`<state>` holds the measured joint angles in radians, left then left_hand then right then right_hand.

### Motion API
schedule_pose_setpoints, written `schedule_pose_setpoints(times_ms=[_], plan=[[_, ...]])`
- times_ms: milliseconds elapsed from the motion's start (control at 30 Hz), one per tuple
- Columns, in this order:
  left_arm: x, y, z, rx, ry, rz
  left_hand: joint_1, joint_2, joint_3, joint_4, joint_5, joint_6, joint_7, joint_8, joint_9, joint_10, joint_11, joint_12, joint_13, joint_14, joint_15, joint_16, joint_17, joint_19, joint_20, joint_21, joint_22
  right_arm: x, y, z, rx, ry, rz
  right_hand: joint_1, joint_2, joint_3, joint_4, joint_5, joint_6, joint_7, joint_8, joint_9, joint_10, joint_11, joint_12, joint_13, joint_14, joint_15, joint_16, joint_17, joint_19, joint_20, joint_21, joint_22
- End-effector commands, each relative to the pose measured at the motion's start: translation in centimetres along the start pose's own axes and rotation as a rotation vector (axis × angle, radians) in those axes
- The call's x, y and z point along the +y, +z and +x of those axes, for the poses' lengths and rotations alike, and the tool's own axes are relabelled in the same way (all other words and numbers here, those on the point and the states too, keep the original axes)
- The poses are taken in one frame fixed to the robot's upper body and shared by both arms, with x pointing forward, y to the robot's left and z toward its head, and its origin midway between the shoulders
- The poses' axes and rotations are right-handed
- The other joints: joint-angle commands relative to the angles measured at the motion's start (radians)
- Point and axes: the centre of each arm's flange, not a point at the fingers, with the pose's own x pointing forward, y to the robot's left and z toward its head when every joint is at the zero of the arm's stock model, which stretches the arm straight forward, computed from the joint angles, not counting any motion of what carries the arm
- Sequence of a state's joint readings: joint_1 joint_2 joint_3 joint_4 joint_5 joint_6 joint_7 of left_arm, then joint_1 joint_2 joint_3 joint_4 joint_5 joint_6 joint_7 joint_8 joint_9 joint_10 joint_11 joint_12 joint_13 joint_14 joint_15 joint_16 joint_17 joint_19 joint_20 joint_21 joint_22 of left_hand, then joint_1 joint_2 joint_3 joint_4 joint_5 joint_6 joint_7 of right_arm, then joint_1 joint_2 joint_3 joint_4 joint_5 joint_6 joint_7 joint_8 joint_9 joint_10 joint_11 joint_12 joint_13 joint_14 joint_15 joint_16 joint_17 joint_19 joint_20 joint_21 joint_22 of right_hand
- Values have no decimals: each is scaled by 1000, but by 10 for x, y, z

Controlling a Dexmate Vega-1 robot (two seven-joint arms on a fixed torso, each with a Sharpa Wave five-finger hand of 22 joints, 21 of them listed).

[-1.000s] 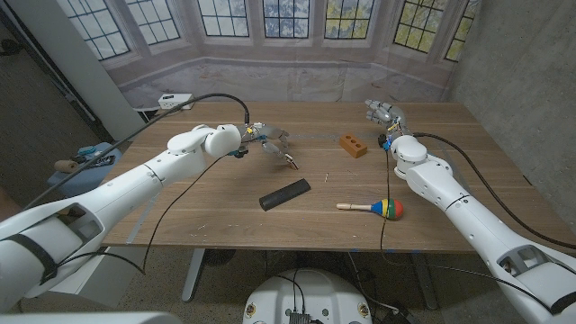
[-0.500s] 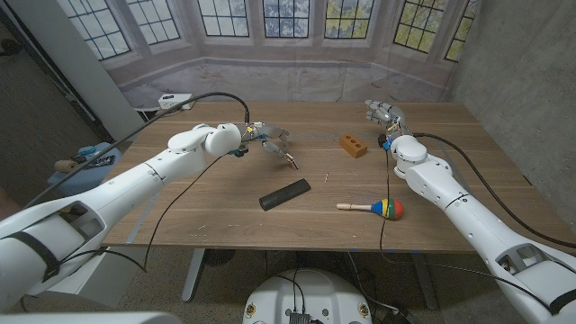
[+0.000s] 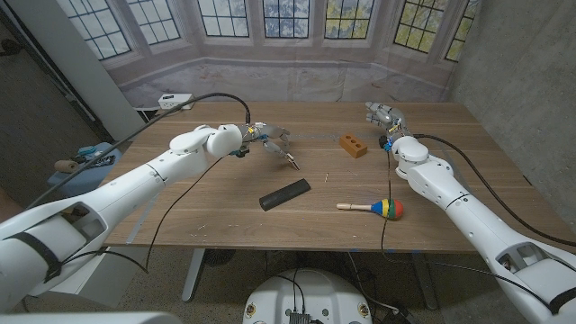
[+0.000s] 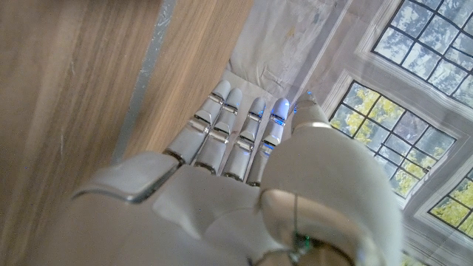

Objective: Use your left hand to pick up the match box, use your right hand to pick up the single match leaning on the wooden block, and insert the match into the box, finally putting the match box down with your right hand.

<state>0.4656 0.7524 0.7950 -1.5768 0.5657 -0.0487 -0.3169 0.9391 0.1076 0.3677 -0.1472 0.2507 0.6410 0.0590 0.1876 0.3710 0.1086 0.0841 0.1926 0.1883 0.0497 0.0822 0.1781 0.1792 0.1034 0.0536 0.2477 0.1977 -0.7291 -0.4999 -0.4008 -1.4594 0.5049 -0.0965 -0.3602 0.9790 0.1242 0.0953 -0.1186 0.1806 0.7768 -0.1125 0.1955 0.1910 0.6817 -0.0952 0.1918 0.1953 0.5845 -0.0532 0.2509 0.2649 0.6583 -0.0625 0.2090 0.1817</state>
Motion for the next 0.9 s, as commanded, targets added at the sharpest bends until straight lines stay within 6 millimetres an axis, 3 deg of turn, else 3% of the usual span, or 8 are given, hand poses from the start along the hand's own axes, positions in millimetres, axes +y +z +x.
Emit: schedule_pose_setpoints(times_ms=[33,900], plan=[[-3,4,0,-3,15,-7,-5,2,-1,2,-2,-3,0,5,-1,2,-2,4,5,-3,2,6,2,-2,-2,-1,2,-2,-6,3,7,20,5,2,8,4,-8,0,3,3,2,1,-2,-3,2,0,-2,-123,8,2,-7,-50,6,2],[6,14,11,-19,49,-14,-9,5,-1,0,-5,-12,-6,6,-7,6,-8,9,5,0,0,8,2,3,-3,0,2,-16,-13,8,26,67,0,2,10,5,-11,0,6,2,3,1,-1,-5,3,0,-3,-124,10,1,-8,-50,7,3]])
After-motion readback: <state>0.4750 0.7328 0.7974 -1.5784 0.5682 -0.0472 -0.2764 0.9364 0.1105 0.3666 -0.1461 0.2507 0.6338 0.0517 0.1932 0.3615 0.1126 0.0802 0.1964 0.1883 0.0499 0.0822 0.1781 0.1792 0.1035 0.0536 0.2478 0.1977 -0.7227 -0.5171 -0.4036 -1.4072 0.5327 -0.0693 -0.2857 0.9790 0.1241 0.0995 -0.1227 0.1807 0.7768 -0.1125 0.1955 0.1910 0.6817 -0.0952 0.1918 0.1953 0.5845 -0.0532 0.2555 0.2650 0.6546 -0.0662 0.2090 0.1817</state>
